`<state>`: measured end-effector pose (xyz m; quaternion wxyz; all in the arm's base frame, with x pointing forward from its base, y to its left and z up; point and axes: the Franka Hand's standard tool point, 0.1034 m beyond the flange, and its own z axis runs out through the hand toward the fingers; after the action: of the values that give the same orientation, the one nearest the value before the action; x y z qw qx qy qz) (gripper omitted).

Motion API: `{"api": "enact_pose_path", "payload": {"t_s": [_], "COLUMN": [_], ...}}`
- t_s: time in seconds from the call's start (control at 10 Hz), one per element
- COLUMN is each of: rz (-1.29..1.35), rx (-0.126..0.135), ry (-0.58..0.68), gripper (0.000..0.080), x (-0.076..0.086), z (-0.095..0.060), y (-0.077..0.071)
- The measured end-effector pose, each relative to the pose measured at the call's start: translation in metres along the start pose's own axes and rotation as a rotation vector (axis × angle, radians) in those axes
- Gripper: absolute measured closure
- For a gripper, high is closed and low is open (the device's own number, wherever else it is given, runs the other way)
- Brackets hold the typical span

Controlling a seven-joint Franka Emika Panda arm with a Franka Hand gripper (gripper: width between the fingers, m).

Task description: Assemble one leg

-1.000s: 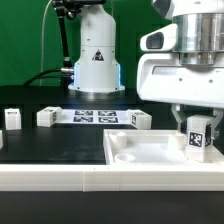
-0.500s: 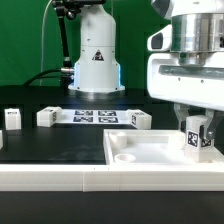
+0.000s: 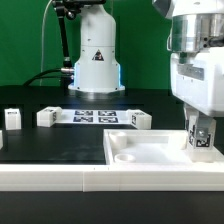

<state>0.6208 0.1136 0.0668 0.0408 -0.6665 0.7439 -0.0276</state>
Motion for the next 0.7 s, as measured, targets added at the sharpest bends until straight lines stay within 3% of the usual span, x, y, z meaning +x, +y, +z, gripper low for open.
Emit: {"api": "enact_pose_path", "payload": {"t_s": [0.3,0.7], "rz": [0.216,0.217], "rx": [-0.004,-0.005], "ry": [0.002,-0.014], "gripper": [0.0509,0.0504], "x": [-0.001,-0.0018], "z": [-0.0004,-0.0001], "y": [0.0015,0.0017]}}
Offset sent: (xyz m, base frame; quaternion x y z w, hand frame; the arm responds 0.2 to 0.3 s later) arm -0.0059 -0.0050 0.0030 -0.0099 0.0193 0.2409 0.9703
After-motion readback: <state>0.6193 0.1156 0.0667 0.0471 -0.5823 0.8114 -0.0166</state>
